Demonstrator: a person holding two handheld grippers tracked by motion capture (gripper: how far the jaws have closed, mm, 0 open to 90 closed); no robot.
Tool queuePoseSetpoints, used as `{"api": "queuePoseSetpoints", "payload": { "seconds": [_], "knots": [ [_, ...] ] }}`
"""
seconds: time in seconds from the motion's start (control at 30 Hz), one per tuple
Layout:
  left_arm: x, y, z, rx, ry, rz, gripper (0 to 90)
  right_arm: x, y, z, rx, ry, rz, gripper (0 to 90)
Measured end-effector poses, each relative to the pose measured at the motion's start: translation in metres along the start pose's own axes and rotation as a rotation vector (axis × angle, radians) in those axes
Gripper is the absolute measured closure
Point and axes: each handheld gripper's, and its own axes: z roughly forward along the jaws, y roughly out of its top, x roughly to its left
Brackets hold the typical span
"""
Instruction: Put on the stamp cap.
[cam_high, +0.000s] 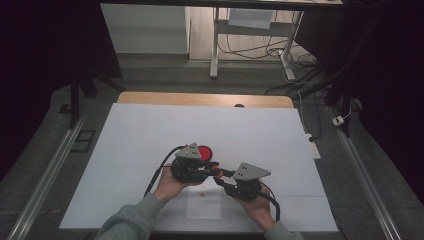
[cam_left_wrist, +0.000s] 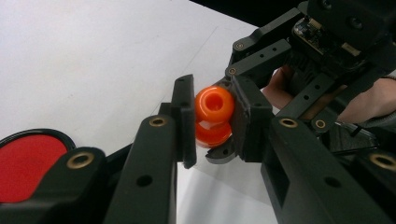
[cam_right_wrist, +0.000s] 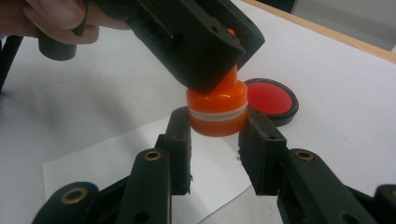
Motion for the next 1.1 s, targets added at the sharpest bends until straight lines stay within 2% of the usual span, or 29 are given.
{"api": "queuePoseSetpoints", "payload": {
  "seconds": [0.4,1.1],
  "knots": [
    [0.0000,-0.0004,0.0005,-0.002,0.001,-0.002,72.4,-0.0003,0.0000,-0.0001,-0.004,0.007,0.008,64.7],
    [0.0011,-0.0026,0.0015,-0.010,-0.009,-0.019,72.5,0.0017,0.0005,-0.0005,0.001,-0.010,-0.005,64.8]
  ]
}}
